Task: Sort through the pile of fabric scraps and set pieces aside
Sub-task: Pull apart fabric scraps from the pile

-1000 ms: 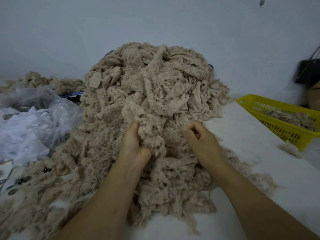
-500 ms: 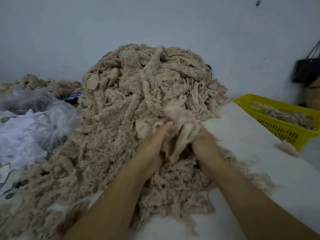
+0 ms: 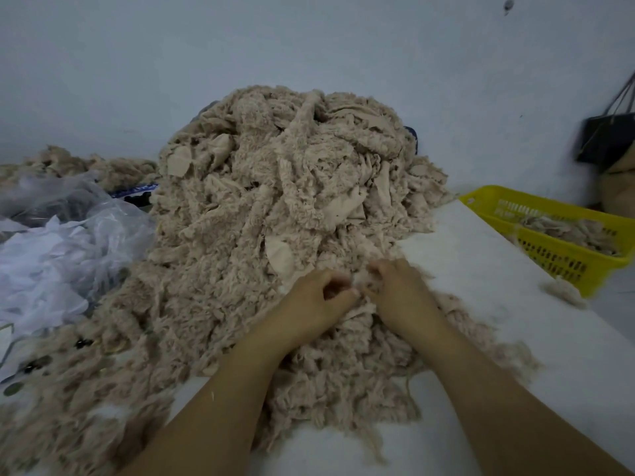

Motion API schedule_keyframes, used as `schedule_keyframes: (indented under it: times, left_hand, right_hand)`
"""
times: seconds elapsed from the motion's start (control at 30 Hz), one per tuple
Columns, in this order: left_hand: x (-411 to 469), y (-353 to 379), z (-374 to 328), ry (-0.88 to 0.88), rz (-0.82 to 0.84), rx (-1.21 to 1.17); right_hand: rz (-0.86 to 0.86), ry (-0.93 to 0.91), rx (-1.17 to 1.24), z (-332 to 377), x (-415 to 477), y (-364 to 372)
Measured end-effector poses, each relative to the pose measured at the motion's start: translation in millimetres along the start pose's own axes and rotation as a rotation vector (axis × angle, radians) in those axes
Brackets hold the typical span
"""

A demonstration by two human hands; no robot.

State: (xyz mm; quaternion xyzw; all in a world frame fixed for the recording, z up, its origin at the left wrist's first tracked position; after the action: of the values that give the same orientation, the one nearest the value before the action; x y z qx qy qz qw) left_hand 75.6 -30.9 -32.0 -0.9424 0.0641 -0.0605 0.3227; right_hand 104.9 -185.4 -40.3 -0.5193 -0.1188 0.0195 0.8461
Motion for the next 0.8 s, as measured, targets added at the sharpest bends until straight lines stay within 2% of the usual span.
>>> schedule_keyframes:
  times: [0.07, 0.13, 0.2, 0.23, 0.3, 0.37, 0.47, 0.53, 0.63, 0.8]
  left_hand:
    - [-3.7, -2.8, -3.0, 0.046, 0.132, -0.013]
    - [-10.1, -10.0, -5.1, 0.065, 0.281, -0.066]
    - [-12.7, -11.4, -2.3, 0.088, 0.344, 0.086]
    - [-10.8, -9.9, 0.0, 0.114, 0.316, 0.172]
    - [-5.9, -12.9, -3.1, 0.159, 0.11, 0.122]
    - [-4.1, -22.9, -5.6, 0.124, -0.113, -0.097]
    - [-3.1, -28.1, -1.3, 0.075, -0.23, -0.31]
    - [-5.4, -28.6, -2.4, 0.1, -0.29, -0.296]
    - [-7.4, -32.4, -6.1, 0.132, -0.393, -0.274]
    - [-6.8, -32.8, -5.1, 0.055, -0.358, -0.364]
  right_hand:
    - [0.037, -0.013, -0.062, 0.2, 1.5, 0.1]
    - [-0.037, 0.032, 0.127, 0.1, 2.6, -4.3]
    - [-0.153, 0.046, 0.32, -1.2, 1.4, -10.7]
    - [-0.219, 0.013, 0.378, -0.5, 0.3, -14.7]
    - [-0.269, -0.1, 0.503, 7.2, -5.5, -21.9]
    - [-0.165, -0.214, 0.638, 21.2, -11.4, -20.9]
    - [-0.017, -0.294, 0.628, 32.7, -15.3, -7.1]
    - [-0.049, -0.257, 0.654, 31.1, -12.7, -6.8]
    - [-0.088, -0.142, 0.864, 24.2, -9.4, -14.6]
    - [-0.166, 0.026, 1.228, 21.9, -10.5, -23.5]
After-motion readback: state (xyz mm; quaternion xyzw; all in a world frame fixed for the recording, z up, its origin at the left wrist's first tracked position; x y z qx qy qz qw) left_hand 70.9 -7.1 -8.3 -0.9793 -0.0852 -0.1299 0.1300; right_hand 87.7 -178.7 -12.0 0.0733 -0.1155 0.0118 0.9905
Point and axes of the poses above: each hand's wrist, its own x-axis towards the middle knuckle, its own y-axis out of the palm, z = x × y, the point moved 4 cm from there along x, towards the middle knuckle, and after that the axes turned 2 degrees about -y, right-handed, at the moved point
